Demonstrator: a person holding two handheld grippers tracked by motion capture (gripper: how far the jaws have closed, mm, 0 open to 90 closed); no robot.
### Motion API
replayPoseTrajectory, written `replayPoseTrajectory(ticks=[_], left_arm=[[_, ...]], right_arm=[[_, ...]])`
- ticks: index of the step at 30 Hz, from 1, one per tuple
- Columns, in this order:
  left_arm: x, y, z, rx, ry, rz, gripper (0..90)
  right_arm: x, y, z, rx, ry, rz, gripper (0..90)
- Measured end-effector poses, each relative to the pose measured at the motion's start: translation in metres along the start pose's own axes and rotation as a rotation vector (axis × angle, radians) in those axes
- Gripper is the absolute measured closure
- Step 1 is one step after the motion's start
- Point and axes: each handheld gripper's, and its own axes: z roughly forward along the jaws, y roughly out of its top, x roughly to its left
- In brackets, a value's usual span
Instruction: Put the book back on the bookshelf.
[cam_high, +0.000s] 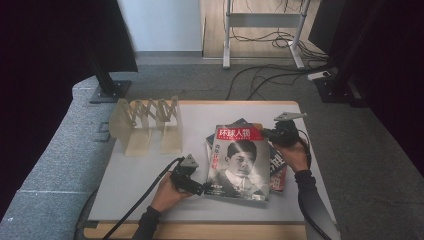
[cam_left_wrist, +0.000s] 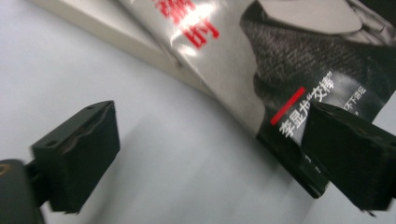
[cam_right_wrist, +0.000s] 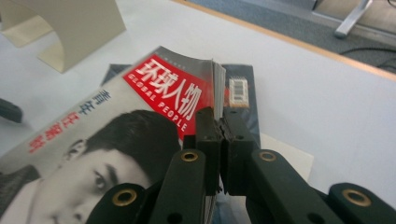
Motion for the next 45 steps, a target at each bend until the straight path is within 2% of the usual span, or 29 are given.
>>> replayPoseTrajectory(ticks=[3, 6, 13, 14, 18, 31, 36, 39, 45], left_arm=[[0.003, 0.009, -0.005, -0.014, -0.048, 0.016, 13.6], [0.007, 0.015, -0.01, -0.038, -0.08, 0.012, 14.8], [0.008, 0.033, -0.015, 0.007, -0.057, 0.09, 16.4], [0.008, 0.034, -0.016, 0.001, -0.057, 0.1, 16.3], [0.008, 0.04, -0.02, -0.012, -0.068, 0.1, 16.6], [0.015, 0.069, -0.026, 0.025, -0.065, 0.141, 21.8], [0.018, 0.081, -0.024, 0.027, -0.075, 0.155, 24.0], [0.02, 0.087, -0.021, 0.024, -0.086, 0.148, 25.5], [0.023, 0.095, -0.012, 0.024, -0.101, 0.167, 30.1]], right_arm=[[0.007, 0.006, -0.007, -0.017, 0.008, -0.017, 86.1], [0.011, 0.011, -0.014, -0.041, 0.016, -0.029, 86.2], [0.025, 0.019, -0.033, -0.075, 0.034, -0.077, 86.2], [0.027, 0.02, -0.036, -0.078, 0.035, -0.085, 86.2], [0.034, 0.023, -0.048, -0.101, 0.049, -0.104, 86.1], [0.056, 0.031, -0.083, -0.165, 0.102, -0.172, 86.1], [0.063, 0.034, -0.097, -0.195, 0.125, -0.195, 86.1], [0.067, 0.035, -0.104, -0.209, 0.137, -0.208, 86.0], [0.072, 0.035, -0.113, -0.224, 0.159, -0.23, 86.0]])
